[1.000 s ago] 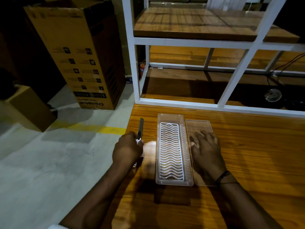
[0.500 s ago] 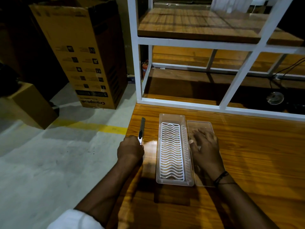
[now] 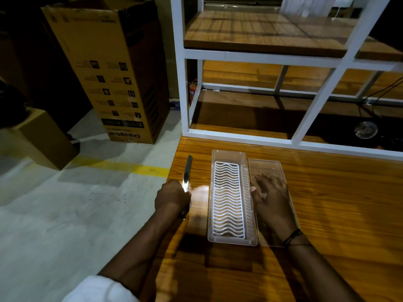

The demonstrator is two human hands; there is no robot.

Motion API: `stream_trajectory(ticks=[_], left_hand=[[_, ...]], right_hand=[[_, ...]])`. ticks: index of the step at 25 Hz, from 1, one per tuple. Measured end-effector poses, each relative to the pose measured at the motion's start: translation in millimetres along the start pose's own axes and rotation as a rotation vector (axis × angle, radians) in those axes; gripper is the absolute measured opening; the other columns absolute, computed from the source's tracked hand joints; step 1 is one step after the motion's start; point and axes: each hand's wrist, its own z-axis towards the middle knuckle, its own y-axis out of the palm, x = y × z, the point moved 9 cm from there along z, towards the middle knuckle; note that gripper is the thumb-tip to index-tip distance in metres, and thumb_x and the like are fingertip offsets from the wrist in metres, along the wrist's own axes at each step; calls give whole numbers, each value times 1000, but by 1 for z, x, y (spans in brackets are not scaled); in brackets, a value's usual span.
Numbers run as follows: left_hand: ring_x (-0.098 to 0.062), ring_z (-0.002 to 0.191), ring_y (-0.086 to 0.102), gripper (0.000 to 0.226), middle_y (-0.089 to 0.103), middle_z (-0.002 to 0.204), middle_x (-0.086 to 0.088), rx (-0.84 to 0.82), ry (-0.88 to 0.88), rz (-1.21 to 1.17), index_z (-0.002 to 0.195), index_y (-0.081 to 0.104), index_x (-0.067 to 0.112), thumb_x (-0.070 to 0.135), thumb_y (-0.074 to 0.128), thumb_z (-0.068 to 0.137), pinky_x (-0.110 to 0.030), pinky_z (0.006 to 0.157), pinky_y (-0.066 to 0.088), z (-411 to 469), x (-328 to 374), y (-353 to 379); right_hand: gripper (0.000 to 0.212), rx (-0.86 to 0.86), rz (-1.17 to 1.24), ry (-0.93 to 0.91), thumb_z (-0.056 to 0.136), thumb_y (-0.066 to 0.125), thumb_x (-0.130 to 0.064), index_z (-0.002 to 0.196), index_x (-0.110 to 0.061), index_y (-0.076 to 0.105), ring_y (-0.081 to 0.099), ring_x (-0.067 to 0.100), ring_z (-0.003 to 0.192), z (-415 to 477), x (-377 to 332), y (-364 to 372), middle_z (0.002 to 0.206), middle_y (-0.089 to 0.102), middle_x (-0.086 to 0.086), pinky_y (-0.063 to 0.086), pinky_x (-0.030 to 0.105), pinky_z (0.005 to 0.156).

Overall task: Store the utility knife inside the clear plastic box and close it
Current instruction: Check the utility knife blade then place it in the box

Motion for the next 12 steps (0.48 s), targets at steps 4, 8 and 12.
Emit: stream_trajectory(ticks=[4,8,12], left_hand=[[-24,78,59,27,74,103,-10,5,-4,-56,99,68,13,37,75,89,-30,69,45,3,-2,1],[-25,78,66,28,76,98,-10,15,8,-93,97,73,13,38,78,86,-29,68,47,3,-2,1],[-30,92,72,26,73,98,-8,30,27,-182,93,65,15,31,82,83,-30,73,48,-2,0,-2]], right_hand=[[45,-4,5,8,95,62,-26,139,-18,57,31,28,144,1,0,-1,150,50,7,25,41,118],[44,-9,16,5,96,61,-26,139,-20,58,33,29,143,0,1,-1,149,51,7,27,41,117],[43,-1,42,38,96,61,-25,139,-20,58,32,28,143,-1,1,-4,150,50,6,27,42,117]])
